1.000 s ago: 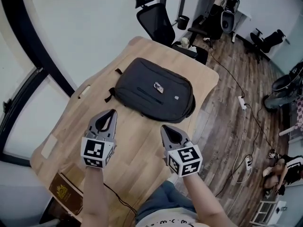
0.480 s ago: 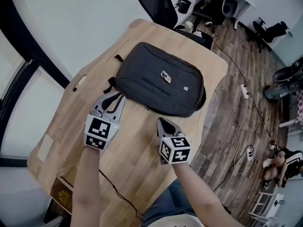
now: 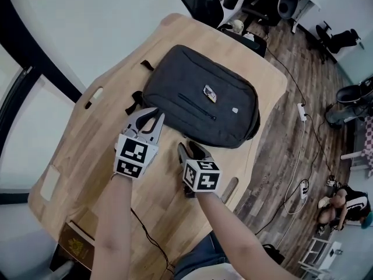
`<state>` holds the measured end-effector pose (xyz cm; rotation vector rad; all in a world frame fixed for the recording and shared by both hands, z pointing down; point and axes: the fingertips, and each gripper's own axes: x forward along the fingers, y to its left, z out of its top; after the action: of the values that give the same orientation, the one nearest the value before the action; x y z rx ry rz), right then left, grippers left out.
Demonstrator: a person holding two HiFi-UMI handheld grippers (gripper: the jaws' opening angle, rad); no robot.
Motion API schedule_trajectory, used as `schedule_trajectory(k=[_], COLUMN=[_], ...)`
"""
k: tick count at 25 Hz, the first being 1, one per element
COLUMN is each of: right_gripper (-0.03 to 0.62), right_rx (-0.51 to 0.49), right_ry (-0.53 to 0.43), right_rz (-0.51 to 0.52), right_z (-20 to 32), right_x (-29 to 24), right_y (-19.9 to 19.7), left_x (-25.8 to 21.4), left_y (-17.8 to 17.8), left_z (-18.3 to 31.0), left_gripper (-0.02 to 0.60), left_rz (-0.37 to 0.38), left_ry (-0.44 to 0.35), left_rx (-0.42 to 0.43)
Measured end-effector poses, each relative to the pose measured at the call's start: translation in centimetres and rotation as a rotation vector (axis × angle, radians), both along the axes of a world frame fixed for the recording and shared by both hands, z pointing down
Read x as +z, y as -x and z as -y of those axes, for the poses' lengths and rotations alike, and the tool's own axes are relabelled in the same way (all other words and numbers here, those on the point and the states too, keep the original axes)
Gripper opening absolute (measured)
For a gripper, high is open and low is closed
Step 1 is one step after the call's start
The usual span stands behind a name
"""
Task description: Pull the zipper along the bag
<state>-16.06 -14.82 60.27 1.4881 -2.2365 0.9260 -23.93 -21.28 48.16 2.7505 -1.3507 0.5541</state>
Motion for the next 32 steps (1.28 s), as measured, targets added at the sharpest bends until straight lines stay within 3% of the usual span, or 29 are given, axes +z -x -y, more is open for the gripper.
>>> schedule_trajectory(k=[3,7,14,18,25,32], right_gripper=[0.187,0.193,0.192,0.117,0.057,0.057], right_rx=[0.010,0.062,0.264,0.318,0.115,0.000], right_ry=[-0.003,0.010,0.068,0.093,0.057,0.123], right_rz=[-0.023,-0.137,-0.180,-0.183,-0.236,-0.134], right_z=[1.1,1.6,2.9,4.4,5.6,3.9], right_x=[0.2,0.9,1.7,1.8,1.7,1.3], right_y=[0.2,0.0,-0.2,-1.2,0.3,-0.4], left_x=[-0.4,-0.6,0.2,0.3,1.3,1.5], left_y=[0.5,1.9,4.4,5.4,5.8,4.0], left_z=[0.6,1.1,0.8,1.0,1.4,2.3], left_gripper=[0.020,0.020,0.020,0.020,0.020,0.020], left_rz=[0.009,0.003,0.034,0.044,0.048,0.070], left_ry=[-0.017,-0.019,0.005,0.010,0.035,0.037], left_rx=[-0.012,-0.057,-0.133,-0.160,-0.169,-0.140])
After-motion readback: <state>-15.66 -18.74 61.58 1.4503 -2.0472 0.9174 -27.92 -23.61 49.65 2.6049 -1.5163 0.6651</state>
